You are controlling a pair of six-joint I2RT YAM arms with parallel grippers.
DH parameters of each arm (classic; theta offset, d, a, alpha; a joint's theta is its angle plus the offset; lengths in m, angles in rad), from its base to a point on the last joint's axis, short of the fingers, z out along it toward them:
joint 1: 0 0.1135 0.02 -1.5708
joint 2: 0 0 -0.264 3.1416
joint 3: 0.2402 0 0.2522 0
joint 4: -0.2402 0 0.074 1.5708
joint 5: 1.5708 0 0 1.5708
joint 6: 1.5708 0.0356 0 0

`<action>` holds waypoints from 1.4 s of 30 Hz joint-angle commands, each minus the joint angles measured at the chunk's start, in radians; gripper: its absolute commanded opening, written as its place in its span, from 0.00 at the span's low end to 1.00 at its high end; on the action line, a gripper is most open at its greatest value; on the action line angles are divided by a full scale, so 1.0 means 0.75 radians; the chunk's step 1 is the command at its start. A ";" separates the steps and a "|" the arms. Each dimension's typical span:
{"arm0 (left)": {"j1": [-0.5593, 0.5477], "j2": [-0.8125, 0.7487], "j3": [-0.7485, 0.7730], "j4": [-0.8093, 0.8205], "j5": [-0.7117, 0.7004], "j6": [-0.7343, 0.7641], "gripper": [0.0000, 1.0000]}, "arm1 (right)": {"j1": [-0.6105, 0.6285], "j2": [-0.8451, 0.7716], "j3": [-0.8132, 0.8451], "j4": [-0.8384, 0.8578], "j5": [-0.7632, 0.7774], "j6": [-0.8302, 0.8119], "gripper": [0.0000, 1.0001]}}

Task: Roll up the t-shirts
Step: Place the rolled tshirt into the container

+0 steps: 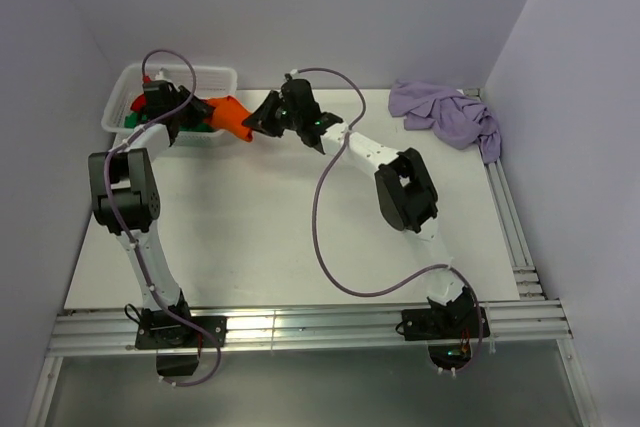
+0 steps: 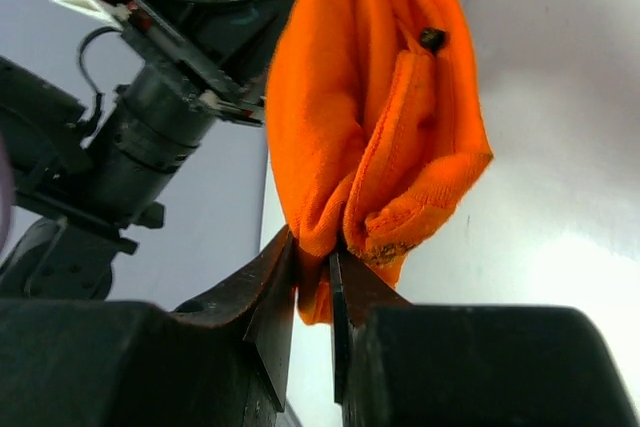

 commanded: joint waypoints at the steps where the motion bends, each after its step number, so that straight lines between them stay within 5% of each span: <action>1: -0.107 -0.046 -0.176 -0.116 -0.004 -0.005 0.00 | 0.012 -0.245 -0.078 0.033 -0.050 -0.050 0.00; 9: -0.346 -0.224 -0.453 -0.113 -0.049 -0.164 0.00 | -0.029 -0.592 -0.446 0.017 -0.021 -0.123 0.00; 17: -0.661 -0.547 -0.679 -0.124 -0.202 -0.405 0.00 | -0.093 -1.161 -0.979 -0.124 0.052 -0.193 0.00; 20: -0.843 -0.643 -0.649 -0.214 -0.271 -0.424 0.00 | -0.148 -1.376 -1.117 -0.240 0.056 -0.205 0.00; 26: -0.862 -0.711 -0.465 -0.443 -0.330 -0.273 0.00 | -0.213 -1.677 -1.307 -0.390 0.022 -0.199 0.00; 30: -0.787 -0.695 -0.336 -0.409 -0.384 -0.160 0.00 | -0.220 -1.612 -1.326 -0.327 -0.029 -0.189 0.00; 42: -0.488 -0.472 -0.184 -0.200 -0.294 0.036 0.00 | -0.246 -1.033 -0.892 -0.325 -0.185 -0.261 0.00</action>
